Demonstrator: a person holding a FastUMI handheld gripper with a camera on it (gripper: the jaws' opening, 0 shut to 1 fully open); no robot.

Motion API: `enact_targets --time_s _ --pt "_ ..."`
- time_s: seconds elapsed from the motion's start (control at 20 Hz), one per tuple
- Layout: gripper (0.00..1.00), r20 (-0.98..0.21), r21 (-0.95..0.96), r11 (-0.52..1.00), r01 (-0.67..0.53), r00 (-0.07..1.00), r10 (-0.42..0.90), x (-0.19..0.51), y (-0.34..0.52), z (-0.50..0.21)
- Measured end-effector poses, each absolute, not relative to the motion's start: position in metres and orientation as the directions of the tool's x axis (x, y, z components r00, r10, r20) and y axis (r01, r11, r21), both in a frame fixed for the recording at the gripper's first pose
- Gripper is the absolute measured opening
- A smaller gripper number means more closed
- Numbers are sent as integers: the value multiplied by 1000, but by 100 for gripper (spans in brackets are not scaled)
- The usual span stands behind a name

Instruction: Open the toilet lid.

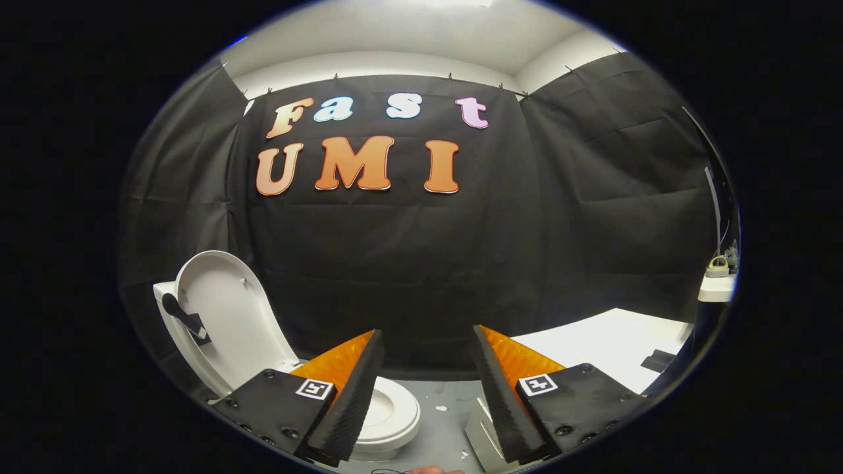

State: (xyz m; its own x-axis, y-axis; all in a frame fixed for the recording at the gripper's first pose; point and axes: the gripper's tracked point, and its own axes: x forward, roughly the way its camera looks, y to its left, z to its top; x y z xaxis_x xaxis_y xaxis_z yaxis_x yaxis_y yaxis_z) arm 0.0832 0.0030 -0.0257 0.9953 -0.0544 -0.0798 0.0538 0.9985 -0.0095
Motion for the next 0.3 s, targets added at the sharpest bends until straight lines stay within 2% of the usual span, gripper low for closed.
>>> enact_targets --time_s 0.3 --pt "87 -86 -2 998 62 994 -62 83 0 -28"
